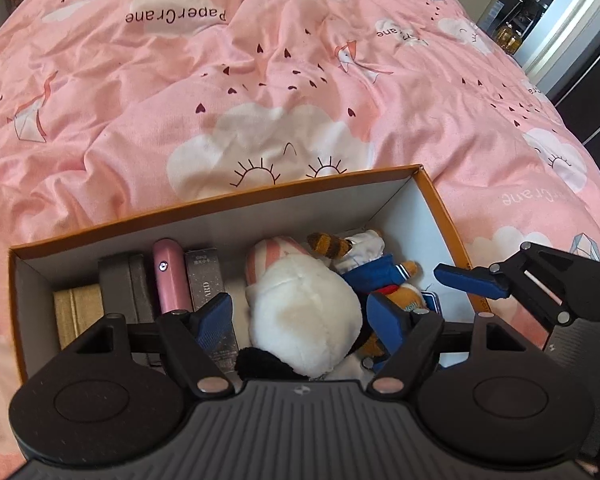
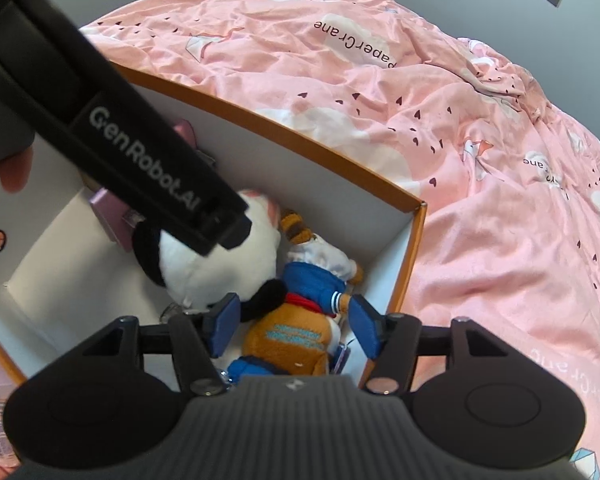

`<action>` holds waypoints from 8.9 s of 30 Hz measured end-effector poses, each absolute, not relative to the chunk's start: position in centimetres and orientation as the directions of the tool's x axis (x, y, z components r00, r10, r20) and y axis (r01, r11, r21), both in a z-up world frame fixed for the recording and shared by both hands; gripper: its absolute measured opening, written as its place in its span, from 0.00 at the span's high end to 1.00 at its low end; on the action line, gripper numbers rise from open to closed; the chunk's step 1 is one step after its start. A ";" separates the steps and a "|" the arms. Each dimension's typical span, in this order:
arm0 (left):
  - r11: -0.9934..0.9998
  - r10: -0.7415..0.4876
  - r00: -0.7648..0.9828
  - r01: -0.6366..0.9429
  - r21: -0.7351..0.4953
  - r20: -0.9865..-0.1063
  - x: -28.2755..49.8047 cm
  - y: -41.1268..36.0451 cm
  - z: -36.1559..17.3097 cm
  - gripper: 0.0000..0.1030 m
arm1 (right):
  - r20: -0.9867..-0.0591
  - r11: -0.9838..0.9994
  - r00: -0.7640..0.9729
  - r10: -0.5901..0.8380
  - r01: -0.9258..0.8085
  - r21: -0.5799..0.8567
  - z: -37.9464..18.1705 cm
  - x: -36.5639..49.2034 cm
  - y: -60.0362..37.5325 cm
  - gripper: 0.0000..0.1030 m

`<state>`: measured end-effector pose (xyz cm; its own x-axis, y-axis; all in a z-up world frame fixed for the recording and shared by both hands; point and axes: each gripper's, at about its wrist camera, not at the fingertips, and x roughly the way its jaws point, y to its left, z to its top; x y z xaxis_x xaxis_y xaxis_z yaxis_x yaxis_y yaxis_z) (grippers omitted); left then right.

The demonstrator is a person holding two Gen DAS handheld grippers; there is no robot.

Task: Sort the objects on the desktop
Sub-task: 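Lower both plushes into the orange box and open both tools, then withdraw both tools and move them back to the pile, then grasp the white Vaseline tube with the left tool while the right tool grasps the pink fan, then lift the tube and pink fan and carry them over the orange box, then open the right tool to drop the pink fan while the left tool lowers the tube into the box, then lower the white Vaseline tube into the box and open the left tool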

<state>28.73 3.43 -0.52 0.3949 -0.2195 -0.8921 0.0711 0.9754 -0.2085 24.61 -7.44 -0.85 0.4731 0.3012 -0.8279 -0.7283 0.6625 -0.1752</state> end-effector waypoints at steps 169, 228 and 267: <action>0.968 -0.249 0.642 0.177 -0.177 -0.725 13.9 9.3 9.0 0.77 | -0.787 0.073 0.484 0.383 -0.865 -0.497 4.5 13.7 -7.1 0.72; 0.998 -0.014 0.492 -0.043 -0.040 -0.870 19.6 9.8 -1.7 0.75 | -0.958 -0.102 0.037 0.283 -0.992 -0.069 0.7 19.4 0.5 0.75; 0.983 -0.004 0.676 -0.131 -0.125 -0.736 13.7 14.7 5.5 0.80 | -0.913 0.389 -0.077 0.401 -0.888 0.246 -5.1 21.2 7.8 0.94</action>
